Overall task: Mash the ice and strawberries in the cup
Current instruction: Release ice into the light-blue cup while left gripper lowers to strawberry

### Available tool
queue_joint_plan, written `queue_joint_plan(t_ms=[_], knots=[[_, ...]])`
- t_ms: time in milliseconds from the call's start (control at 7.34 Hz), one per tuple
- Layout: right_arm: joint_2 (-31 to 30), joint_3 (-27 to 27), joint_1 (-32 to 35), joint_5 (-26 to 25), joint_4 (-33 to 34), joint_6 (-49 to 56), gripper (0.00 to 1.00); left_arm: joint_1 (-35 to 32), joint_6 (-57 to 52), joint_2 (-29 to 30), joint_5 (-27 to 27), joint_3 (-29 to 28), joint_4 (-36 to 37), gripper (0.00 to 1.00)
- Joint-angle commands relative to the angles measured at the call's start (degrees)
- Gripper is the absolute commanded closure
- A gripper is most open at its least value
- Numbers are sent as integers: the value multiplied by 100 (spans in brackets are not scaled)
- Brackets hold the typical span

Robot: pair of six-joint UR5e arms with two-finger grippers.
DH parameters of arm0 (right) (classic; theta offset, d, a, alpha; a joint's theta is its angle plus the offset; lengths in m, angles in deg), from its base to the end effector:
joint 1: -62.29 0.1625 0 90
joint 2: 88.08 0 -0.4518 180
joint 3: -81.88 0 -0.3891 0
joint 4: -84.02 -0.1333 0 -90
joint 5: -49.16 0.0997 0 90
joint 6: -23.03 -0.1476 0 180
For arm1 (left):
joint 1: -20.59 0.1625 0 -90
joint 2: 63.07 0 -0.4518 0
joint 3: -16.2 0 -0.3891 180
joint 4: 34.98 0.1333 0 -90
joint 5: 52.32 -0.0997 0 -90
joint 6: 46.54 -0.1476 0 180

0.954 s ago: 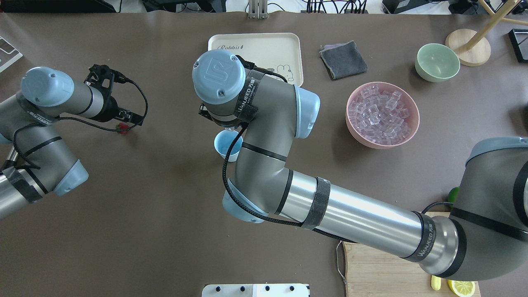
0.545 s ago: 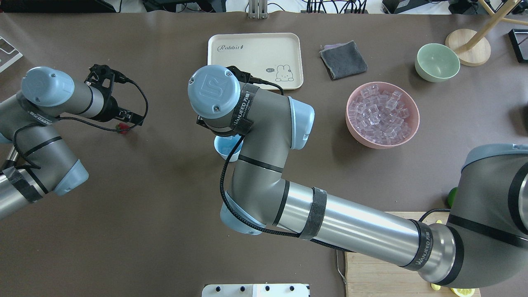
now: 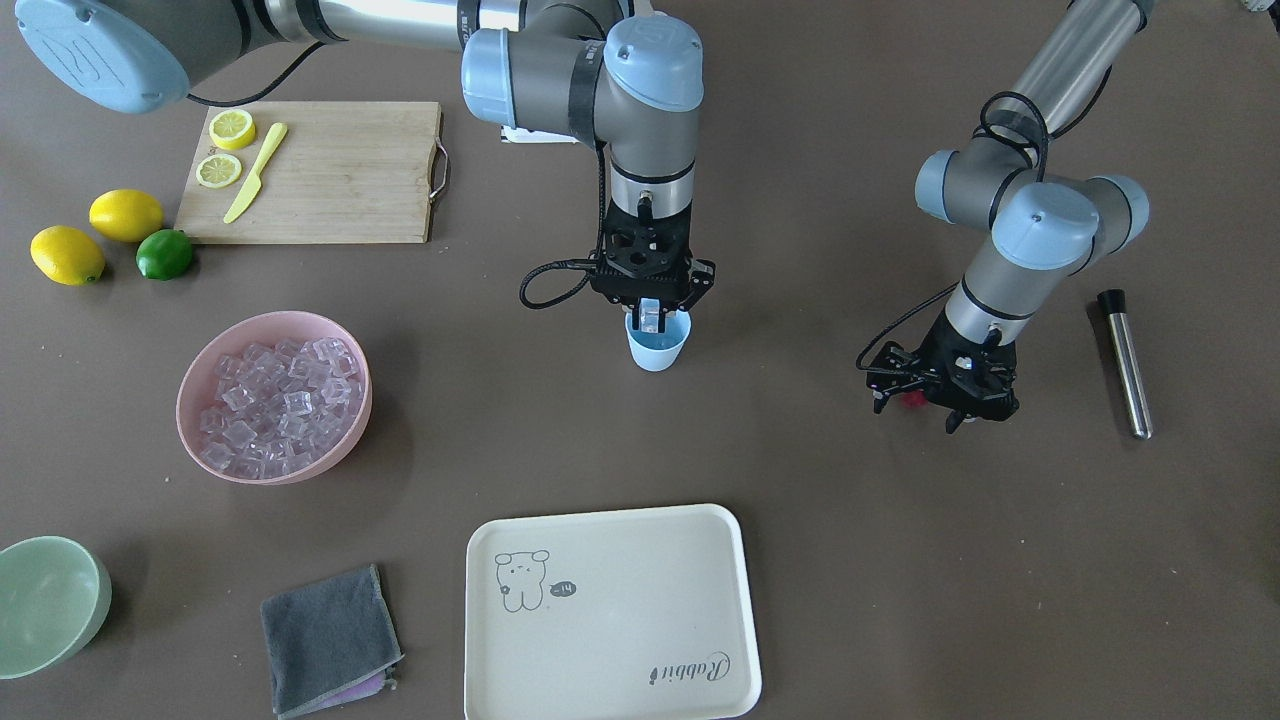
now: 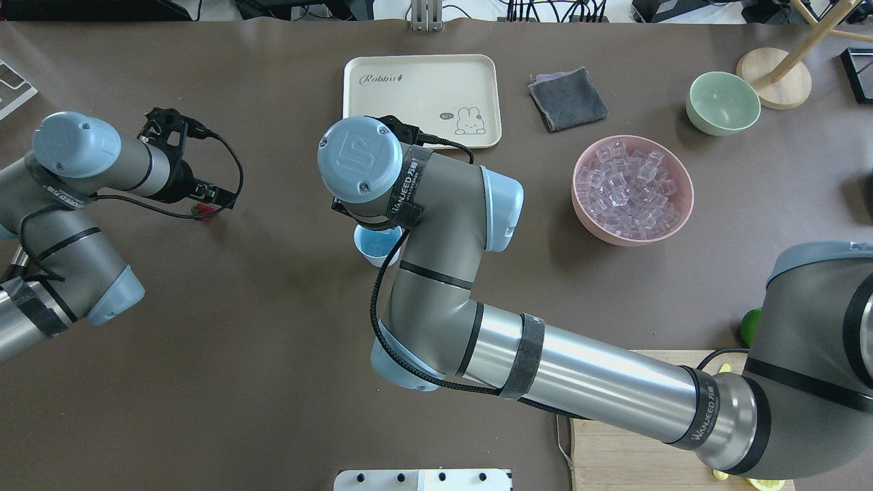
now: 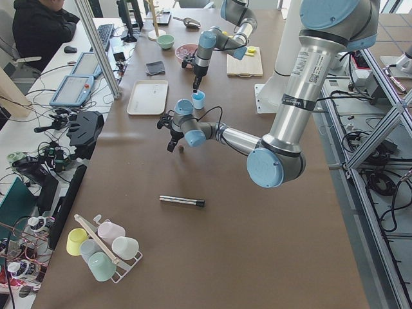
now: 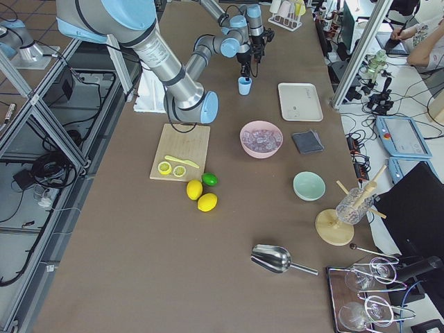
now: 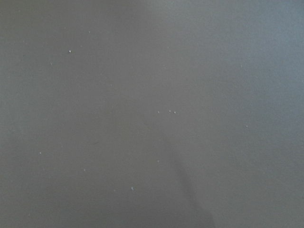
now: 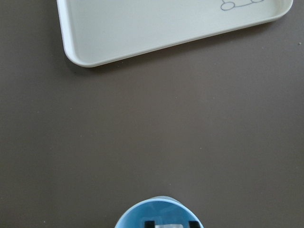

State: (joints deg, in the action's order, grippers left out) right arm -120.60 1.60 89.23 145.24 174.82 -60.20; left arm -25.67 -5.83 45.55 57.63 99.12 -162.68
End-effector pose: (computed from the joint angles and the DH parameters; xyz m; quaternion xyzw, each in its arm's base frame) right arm -0.6758 -0.4754 0.1446 0.0688 -0.3949 0.1396 0.9055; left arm 0.4211 -0.5600 0.5279 0.1980 0.3923 0.0958 0.8931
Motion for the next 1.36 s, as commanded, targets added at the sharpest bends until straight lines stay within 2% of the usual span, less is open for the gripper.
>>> queue_joint_plan(t_ms=[0,273,545,681,818,954,1090,1226], knots=[[-8,-5,5,-9,-1,0,77,3,7,-112,0,32,0,5],[-26,13,48,-27,-1,9,73,3,51,-130,-9,84,0,5],[-35,22,75,-27,-1,17,27,3,60,-130,0,102,0,6],[-26,39,66,-27,-1,17,16,3,60,-130,-9,102,9,17],[-17,39,66,-27,-1,17,16,3,60,-139,-9,102,9,24],[-17,39,66,-27,-1,26,16,3,68,-139,-9,102,9,38],[-9,39,75,-27,-1,26,16,3,77,-139,-9,102,17,48],[-9,39,84,-27,-1,26,16,3,77,-139,9,93,18,49]])
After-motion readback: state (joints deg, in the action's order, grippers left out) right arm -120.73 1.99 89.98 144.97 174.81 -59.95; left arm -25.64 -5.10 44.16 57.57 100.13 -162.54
